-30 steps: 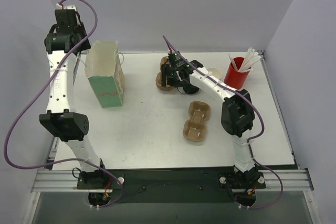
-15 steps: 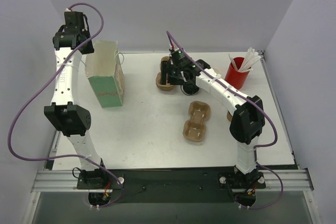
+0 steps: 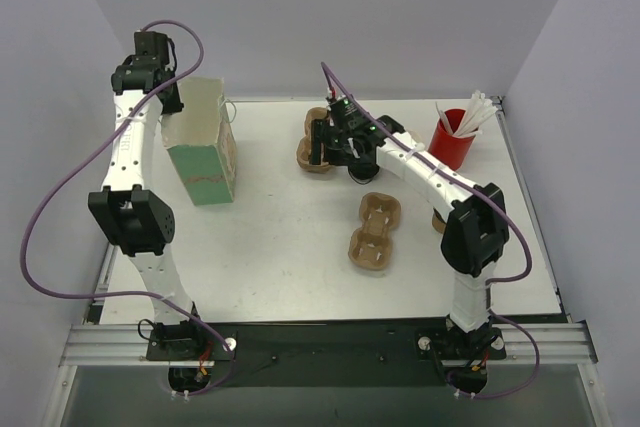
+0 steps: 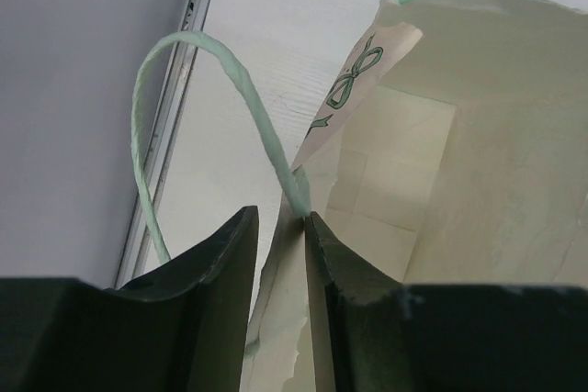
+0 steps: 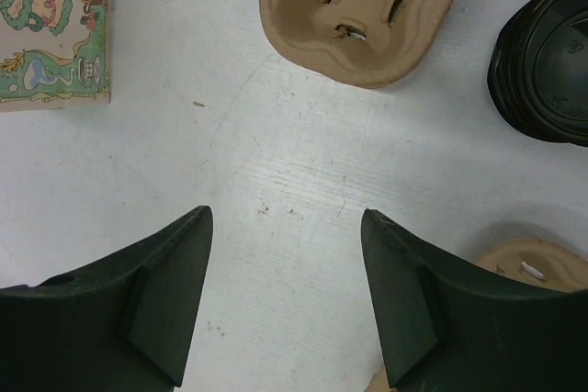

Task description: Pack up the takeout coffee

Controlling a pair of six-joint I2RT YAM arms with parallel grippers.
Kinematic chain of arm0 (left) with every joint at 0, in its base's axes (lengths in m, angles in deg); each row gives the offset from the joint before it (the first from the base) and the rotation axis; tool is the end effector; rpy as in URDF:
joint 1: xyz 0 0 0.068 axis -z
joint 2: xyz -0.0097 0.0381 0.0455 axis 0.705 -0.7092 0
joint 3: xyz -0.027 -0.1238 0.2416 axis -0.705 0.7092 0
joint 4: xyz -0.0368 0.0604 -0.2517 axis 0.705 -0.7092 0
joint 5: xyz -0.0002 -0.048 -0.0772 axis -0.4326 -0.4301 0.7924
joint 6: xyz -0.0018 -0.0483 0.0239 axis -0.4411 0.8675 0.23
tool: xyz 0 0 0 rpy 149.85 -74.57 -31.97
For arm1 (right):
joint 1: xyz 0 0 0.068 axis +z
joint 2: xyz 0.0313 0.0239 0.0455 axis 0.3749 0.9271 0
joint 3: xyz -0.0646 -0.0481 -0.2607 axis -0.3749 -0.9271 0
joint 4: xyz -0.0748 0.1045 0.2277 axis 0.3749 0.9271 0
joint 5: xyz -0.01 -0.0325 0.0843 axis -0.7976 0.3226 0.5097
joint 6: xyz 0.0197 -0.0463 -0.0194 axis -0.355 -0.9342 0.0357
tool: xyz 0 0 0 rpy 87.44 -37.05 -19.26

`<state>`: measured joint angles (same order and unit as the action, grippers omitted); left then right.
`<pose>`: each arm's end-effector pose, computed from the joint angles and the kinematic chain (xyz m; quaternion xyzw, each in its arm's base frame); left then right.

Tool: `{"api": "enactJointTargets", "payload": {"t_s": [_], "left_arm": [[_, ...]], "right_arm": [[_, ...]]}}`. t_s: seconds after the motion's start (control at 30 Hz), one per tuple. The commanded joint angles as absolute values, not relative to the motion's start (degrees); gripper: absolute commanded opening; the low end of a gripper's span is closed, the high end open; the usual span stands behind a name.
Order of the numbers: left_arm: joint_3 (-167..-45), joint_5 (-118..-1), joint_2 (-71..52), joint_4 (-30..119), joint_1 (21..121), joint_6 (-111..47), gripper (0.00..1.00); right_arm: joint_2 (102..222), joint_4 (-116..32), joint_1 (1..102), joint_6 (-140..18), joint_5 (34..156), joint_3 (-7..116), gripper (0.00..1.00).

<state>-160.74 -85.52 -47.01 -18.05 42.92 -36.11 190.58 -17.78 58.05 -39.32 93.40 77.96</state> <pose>0.4213 0.0248 0.3938 -0.1300 0.9110 0.1255 0.3706 0.3618 0.2676 0.3111 -0.0820 0.8844 0.2818 0.3630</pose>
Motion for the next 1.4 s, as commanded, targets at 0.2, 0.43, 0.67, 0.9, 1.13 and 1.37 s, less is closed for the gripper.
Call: {"api": "enactJointTargets", "payload": {"t_s": [0.2, 0.43, 0.67, 0.9, 1.13, 1.37], "left_arm": [[-160.2, -85.1, -46.3, -16.7, 42.7, -35.6, 0.04], [-159.7, -83.6, -42.0, -16.6, 46.1, -37.5, 0.0], [-153.4, -93.6, -33.7, -14.5, 55.7, -45.3, 0.0], [-142.4, -97.5, -24.8, -8.4, 62.8, -53.2, 0.0], [-138.8, -95.4, -21.0, -5.7, 65.5, -54.0, 0.0], [-136.4, -95.7, -18.6, -4.1, 67.4, -53.3, 0.0]], "right_arm": [[184.0, -17.3, 56.6, -38.9, 93.3, 74.5, 0.61], [178.9, -17.2, 55.7, -39.3, 92.2, 68.7, 0.61], [169.5, -20.9, 55.2, -45.8, 91.8, 56.1, 0.6], [158.2, -27.3, 54.5, -52.4, 91.1, 38.7, 0.6], [153.8, -32.9, 54.2, -58.1, 92.1, 27.8, 0.59], [157.7, -31.9, 55.3, -61.9, 91.2, 28.1, 0.57]]}}
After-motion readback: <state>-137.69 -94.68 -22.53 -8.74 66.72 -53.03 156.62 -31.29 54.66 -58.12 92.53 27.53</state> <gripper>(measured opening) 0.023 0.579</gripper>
